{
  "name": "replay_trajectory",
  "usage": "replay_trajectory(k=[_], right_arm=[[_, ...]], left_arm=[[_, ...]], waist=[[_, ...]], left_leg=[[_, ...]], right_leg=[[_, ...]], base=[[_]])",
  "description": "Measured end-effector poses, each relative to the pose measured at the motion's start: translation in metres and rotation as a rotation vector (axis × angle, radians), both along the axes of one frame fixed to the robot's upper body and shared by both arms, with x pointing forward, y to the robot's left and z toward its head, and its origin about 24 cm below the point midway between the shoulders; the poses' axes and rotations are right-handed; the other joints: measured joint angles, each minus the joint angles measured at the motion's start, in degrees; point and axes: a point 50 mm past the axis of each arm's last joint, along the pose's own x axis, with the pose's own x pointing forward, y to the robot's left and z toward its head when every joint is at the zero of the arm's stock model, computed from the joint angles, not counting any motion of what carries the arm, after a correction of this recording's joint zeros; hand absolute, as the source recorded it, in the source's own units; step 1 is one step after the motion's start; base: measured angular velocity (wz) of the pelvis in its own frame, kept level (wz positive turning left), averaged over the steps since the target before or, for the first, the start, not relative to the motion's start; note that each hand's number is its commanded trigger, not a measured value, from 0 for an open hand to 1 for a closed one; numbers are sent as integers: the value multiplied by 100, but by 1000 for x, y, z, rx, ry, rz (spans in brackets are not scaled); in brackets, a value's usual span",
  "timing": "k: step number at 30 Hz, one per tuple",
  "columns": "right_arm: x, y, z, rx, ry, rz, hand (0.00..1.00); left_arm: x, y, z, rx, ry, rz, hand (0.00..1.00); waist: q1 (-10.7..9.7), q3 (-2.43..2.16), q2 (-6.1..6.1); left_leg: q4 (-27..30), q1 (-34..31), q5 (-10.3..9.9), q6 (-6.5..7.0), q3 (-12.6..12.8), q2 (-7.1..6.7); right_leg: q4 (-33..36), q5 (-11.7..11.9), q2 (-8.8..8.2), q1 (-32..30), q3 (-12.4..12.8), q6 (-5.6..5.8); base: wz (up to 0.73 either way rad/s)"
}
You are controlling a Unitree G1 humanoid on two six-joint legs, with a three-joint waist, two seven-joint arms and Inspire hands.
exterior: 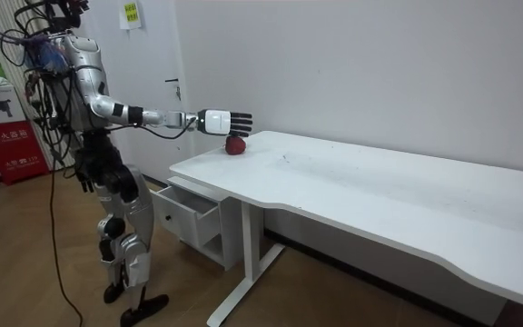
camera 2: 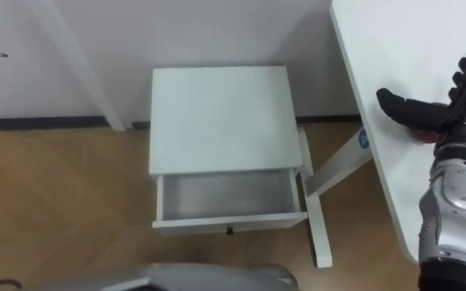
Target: Put apple and close drawer
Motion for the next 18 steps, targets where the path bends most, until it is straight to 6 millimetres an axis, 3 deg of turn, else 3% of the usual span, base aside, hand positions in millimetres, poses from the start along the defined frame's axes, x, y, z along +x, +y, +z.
replay_trajectory(k=[11,18], right_arm=[[-3,-2,-5,-38,31,-2,0],[-5,-3,-9,-67,53,0,0]], left_arm=[[1,0,0,8,-1,1,0],[2,1,0,14,-4,1,0]], waist=[[-16,9,31],[-8,-31,8]], left_leg=[[13,13,1,3,-62,28],[4,47,4,8,-81,13]], right_leg=[[6,10,-1,36,-15,-16],[6,11,0,54,-14,-18]], base=[[0],[0]])
